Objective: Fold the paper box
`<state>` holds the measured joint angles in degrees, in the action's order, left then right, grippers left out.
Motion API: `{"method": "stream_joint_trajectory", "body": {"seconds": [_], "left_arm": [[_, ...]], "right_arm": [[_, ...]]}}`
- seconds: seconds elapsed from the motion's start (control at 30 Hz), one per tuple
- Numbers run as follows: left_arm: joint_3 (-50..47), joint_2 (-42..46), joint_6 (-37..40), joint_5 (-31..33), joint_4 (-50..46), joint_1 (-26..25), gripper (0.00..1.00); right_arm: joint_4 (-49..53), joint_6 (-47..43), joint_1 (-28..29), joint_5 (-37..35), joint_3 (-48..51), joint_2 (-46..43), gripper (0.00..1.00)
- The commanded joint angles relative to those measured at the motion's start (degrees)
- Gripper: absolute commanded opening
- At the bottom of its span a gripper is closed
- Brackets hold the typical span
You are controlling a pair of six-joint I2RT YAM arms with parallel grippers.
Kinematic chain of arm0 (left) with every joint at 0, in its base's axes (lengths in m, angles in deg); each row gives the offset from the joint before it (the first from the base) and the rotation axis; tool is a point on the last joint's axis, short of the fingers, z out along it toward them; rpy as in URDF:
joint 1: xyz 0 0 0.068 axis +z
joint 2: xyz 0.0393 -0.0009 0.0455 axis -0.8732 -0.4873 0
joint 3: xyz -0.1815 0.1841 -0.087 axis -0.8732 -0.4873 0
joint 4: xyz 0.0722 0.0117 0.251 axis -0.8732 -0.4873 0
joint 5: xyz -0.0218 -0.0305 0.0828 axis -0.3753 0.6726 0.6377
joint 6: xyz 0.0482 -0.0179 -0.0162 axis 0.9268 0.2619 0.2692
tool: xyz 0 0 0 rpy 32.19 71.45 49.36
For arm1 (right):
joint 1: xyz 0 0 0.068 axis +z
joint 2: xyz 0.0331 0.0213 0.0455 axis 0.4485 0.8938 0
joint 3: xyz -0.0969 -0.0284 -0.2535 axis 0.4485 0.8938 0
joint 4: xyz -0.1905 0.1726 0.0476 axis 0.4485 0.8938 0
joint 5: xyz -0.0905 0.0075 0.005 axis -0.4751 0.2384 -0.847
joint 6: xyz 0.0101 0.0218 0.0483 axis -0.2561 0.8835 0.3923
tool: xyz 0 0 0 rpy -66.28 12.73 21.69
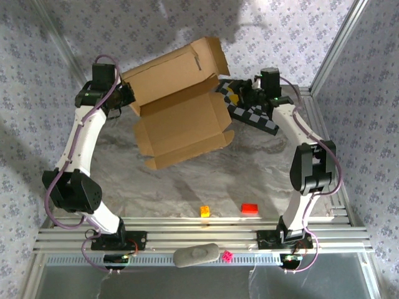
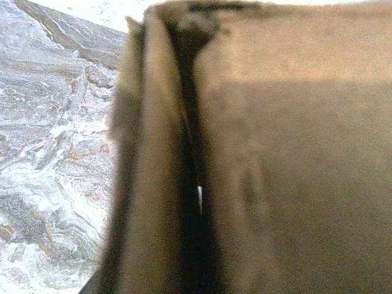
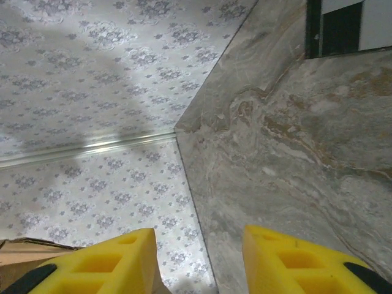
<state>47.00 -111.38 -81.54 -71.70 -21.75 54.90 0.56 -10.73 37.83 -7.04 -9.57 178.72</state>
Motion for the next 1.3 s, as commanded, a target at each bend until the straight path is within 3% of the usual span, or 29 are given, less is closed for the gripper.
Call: {"method": "stream_joint_trajectory", "body": {"seconds": [0.0, 0.6, 0.83, 1.27], "left_arm": [[2.07, -0.06, -2.08, -1.71, 1.02, 0.48, 0.0], [1.15, -0.21, -5.06, -1.24, 1.2, 0.43, 0.0], [-0.4, 0.46, -9.48, -2.13, 2.33, 0.61, 0.0], [-2.96, 1.34, -15.44, -4.58, 4.76, 1.17, 0.0]], "right_arm": [[-3.7, 1.34, 2.27, 1.76, -3.66, -0.19, 0.43], [-6.89, 0.16, 6.07, 3.61, -5.61, 0.45, 0.54], [-17.74, 3.7, 4.92, 0.78, 0.52, -2.48, 0.61], [-28.64, 11.99, 5.95, 1.06, 0.5, -0.75, 0.68]]}}
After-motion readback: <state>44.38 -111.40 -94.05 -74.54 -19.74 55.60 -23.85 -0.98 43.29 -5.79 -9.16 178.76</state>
